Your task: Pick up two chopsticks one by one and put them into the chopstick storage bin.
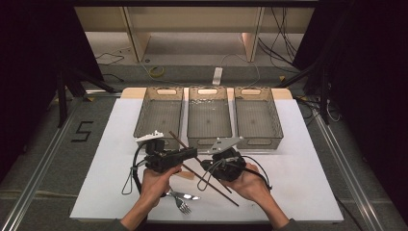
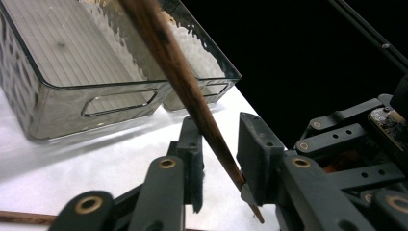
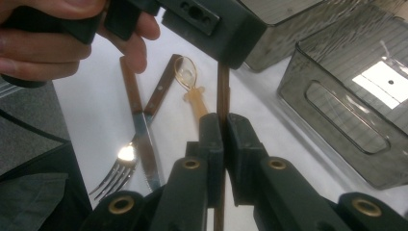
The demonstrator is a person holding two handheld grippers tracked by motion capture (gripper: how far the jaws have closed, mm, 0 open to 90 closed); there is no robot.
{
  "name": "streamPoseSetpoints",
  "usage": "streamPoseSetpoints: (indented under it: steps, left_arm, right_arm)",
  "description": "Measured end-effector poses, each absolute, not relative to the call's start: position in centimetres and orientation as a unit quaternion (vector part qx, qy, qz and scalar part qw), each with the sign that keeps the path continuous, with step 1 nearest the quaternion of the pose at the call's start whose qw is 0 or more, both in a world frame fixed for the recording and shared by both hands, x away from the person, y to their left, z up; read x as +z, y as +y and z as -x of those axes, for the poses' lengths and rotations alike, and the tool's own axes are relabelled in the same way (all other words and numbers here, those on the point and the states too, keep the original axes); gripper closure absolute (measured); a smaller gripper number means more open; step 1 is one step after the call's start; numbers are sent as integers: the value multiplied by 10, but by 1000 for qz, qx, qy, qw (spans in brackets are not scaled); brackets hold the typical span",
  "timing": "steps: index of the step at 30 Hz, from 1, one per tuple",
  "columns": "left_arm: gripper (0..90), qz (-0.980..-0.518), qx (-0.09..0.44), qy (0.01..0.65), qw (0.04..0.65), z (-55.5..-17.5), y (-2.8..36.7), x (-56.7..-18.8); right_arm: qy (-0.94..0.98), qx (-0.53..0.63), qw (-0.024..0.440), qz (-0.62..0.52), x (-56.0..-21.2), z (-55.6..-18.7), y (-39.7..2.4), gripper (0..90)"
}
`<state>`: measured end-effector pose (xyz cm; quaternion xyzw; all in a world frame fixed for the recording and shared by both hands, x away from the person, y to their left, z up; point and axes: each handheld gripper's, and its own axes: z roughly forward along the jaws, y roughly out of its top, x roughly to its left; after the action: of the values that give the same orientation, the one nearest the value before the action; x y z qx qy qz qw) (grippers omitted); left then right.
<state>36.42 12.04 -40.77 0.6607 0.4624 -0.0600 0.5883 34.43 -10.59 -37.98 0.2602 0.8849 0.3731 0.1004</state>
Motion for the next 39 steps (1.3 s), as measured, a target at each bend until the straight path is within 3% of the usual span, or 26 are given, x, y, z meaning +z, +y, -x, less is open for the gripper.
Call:
streamPoseSetpoints:
  steps: [9, 11, 15, 26, 39]
  left_arm:
    - [827, -657, -85, 454, 596, -366, 121, -408]
    - [829, -645, -109, 456, 604, -368, 124, -409]
    - [833, -648, -99, 456, 603, -371, 130, -406]
    - [833, -631, -90, 467, 613, -388, 165, -383]
    - [832, -647, -22, 478, 594, -415, 189, -356]
  right_arm:
    - [882, 380, 91, -264, -386, -347, -105, 847]
    - [883, 379, 89, -261, -384, -346, -105, 752]
    - [880, 386, 72, -267, -378, -349, -112, 570]
    - [871, 388, 75, -290, -387, -346, -141, 331]
    - [866, 384, 79, -311, -412, -335, -162, 268]
